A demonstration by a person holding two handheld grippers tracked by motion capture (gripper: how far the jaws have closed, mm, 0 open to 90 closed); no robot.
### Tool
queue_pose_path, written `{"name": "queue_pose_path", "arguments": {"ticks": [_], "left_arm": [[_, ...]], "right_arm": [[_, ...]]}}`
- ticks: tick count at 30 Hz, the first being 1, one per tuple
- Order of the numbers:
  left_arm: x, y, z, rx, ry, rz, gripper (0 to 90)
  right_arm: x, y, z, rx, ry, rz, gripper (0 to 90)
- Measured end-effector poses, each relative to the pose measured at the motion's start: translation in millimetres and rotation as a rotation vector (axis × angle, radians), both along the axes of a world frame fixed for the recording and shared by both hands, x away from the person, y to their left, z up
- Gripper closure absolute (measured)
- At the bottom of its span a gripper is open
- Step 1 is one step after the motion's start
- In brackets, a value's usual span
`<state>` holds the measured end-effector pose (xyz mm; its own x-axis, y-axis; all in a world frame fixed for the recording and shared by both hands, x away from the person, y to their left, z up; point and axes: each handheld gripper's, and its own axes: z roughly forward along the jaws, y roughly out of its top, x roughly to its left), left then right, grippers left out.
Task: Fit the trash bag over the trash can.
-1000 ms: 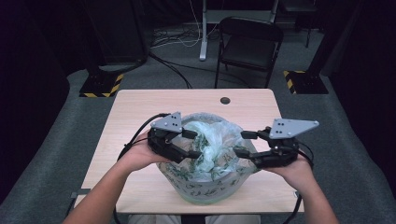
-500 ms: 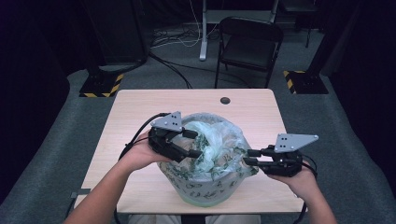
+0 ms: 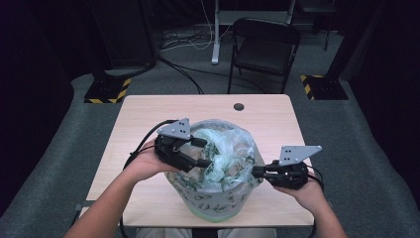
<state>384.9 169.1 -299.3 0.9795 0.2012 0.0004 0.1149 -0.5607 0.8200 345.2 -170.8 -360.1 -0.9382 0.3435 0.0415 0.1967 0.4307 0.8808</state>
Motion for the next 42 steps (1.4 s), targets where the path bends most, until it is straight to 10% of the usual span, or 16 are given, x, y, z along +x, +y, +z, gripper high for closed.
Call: {"name": "queue_pose_path", "arguments": {"ticks": [22, 42], "left_arm": [[-5.0, 82.5, -2.6, -0.058, -0.018, 0.18, 36.2], [-8.8, 130.7, 1.1, -0.008, -0.007, 0.312, 36.9]], "right_arm": [[31.5, 72.6, -9.4, 0.072, 0.004, 0.131, 83.0], [43.8, 130.5, -23.7, 0.089, -0.016, 0.186, 84.0]]}}
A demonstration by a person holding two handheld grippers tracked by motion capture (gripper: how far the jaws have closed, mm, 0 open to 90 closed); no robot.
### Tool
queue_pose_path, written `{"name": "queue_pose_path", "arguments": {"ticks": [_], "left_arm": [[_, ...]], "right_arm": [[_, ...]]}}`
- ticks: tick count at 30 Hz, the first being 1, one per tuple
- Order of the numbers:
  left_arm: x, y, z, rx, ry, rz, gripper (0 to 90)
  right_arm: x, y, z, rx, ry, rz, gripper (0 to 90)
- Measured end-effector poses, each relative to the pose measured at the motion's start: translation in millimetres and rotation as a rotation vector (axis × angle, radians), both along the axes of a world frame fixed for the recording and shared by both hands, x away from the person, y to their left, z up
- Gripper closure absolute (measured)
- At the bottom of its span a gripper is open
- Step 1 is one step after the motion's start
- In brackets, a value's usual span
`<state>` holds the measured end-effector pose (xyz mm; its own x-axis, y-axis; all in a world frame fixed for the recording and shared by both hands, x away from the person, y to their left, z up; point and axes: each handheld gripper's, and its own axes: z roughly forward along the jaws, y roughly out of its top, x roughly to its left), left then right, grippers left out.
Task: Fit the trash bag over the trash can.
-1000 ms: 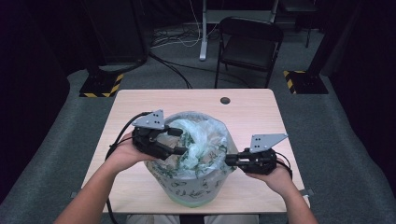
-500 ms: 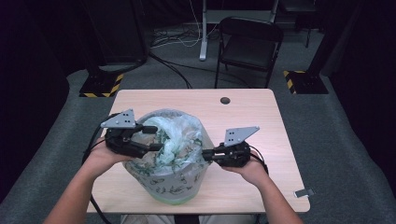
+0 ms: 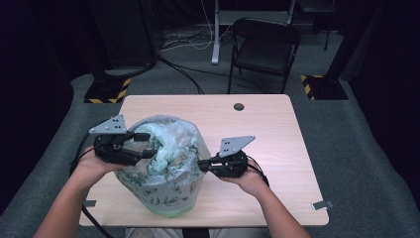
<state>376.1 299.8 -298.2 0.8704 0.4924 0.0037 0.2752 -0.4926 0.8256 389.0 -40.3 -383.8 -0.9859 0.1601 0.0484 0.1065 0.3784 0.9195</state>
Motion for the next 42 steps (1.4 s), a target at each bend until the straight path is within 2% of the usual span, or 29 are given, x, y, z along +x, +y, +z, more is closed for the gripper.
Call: {"name": "queue_pose_path", "arguments": {"ticks": [2, 5, 10, 13, 16, 23, 28, 34, 39, 42], "left_arm": [[-1.4, -0.2, 4.4, 0.008, -0.007, 0.015, 36.1], [-4.8, -1.2, 14.5, -0.003, -0.034, 0.021, 35.1], [-10.0, -13.2, 32.4, 0.001, -0.073, -0.03, 35.1], [-8.9, -28.5, 38.5, 0.042, -0.086, -0.065, 35.5], [-0.1, -42.9, 37.6, 0.087, -0.063, -0.071, 35.5], [21.7, -70.5, 26.7, 0.156, 0.004, -0.089, 36.2], [31.6, -85.4, 19.4, 0.202, 0.027, -0.101, 36.6], [42.7, -95.0, 9.1, 0.249, 0.073, -0.104, 36.4], [47.8, -100.9, -0.6, 0.296, 0.115, -0.125, 37.3], [49.4, -104.0, -5.0, 0.321, 0.129, -0.137, 37.7]], "right_arm": [[-1.0, -0.6, -1.1, 0.002, 0.0, -0.001, 84.2], [-1.8, -1.9, -2.5, 0.005, 0.005, -0.001, 84.6], [-0.9, -4.2, -3.3, 0.004, 0.006, -0.009, 84.8], [-0.2, -6.3, -2.9, 0.009, 0.003, -0.018, 84.9], [1.0, -8.6, -3.1, 0.014, 0.005, -0.024, 84.9], [-0.1, -17.2, 0.5, 0.04, -0.004, -0.033, 84.8], [-0.5, -23.8, 2.5, 0.067, 0.002, -0.037, 84.9], [-2.1, -27.6, 3.4, 0.072, -0.003, -0.041, 84.8], [-2.8, -28.9, 3.4, 0.071, -0.007, -0.045, 84.6], [-2.6, -29.8, 3.4, 0.072, -0.008, -0.045, 80.2]]}}
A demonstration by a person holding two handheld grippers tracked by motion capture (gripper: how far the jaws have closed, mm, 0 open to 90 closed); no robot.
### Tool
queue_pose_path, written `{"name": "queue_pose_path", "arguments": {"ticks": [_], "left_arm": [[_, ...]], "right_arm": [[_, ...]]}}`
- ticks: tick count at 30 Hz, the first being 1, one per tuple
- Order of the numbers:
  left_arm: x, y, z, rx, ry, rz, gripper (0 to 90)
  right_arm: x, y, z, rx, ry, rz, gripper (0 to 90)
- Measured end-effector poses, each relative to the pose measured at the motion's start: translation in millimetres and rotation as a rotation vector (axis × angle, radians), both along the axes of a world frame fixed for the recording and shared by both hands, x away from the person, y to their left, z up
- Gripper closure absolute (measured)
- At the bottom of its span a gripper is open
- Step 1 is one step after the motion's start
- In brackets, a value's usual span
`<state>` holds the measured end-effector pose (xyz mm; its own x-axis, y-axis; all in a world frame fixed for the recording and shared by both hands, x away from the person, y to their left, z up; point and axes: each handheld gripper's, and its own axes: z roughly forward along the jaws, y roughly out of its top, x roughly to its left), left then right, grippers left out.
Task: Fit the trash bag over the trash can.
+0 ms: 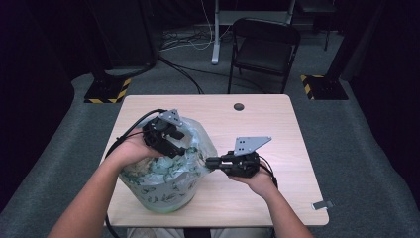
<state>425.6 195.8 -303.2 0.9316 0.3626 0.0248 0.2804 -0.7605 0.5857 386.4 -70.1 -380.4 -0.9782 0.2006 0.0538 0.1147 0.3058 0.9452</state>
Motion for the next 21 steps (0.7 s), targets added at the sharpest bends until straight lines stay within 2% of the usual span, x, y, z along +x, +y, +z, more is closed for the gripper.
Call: {"name": "queue_pose_path", "arguments": {"ticks": [4, 7, 11, 15, 21], "left_arm": [[3.0, -2.6, -6.3, 0.013, 0.026, -0.004, 38.9], [5.2, -3.8, -12.9, 0.028, 0.042, 0.0, 39.8], [7.3, -4.9, -18.6, 0.062, 0.07, -0.006, 40.0], [8.0, -7.6, -22.7, 0.082, 0.088, -0.018, 40.5], [9.4, -9.3, -28.9, 0.123, 0.118, -0.033, 42.1]], "right_arm": [[0.1, -3.6, 1.9, 0.017, -0.002, 0.0, 66.1], [1.1, -4.6, 2.0, 0.022, -0.019, -0.046, 51.0], [4.1, -4.1, -1.8, 0.012, -0.02, -0.085, 41.5], [6.4, -0.1, -7.7, -0.009, 0.011, -0.068, 45.0], [4.0, 8.2, -11.5, -0.036, 0.043, -0.004, 66.9]]}}
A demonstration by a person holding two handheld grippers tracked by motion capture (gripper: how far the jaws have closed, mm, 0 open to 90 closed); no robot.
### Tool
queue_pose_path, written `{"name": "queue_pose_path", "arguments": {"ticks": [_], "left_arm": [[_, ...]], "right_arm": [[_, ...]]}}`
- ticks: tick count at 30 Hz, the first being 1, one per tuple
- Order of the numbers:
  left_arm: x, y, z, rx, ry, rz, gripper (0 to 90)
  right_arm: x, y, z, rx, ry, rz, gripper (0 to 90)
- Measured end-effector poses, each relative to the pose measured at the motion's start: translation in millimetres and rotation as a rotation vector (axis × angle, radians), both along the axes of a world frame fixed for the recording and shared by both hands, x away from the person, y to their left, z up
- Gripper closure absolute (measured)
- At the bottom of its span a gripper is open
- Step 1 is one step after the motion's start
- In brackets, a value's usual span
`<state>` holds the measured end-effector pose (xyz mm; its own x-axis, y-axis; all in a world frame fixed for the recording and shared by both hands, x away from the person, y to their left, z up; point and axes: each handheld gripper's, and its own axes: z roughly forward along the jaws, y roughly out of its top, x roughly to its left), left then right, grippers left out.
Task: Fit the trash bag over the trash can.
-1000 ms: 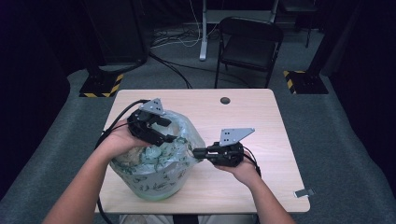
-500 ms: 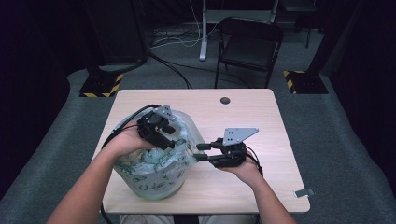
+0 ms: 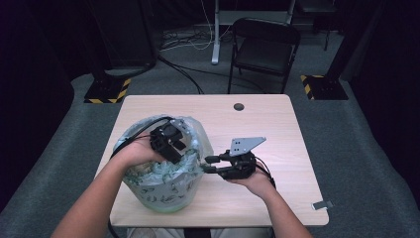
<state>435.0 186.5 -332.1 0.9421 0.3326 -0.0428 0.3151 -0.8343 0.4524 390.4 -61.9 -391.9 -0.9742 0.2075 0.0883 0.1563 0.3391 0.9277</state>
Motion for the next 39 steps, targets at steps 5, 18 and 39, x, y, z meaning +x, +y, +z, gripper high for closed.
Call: {"name": "queue_pose_path", "arguments": {"ticks": [5, 18, 39], "left_arm": [[-0.5, -1.1, -2.4, 0.022, 0.004, -0.01, 43.5], [-20.0, 19.1, 53.7, -0.105, -0.136, -0.01, 42.6], [-36.2, 23.9, 41.5, -0.047, -0.105, -0.141, 44.5]], "right_arm": [[-0.7, 2.8, -2.9, -0.013, 0.013, 0.02, 79.5], [-0.9, -2.0, -1.8, -0.003, 0.004, 0.019, 86.9], [0.6, -5.9, -2.0, 0.004, 0.001, 0.012, 86.6]]}}
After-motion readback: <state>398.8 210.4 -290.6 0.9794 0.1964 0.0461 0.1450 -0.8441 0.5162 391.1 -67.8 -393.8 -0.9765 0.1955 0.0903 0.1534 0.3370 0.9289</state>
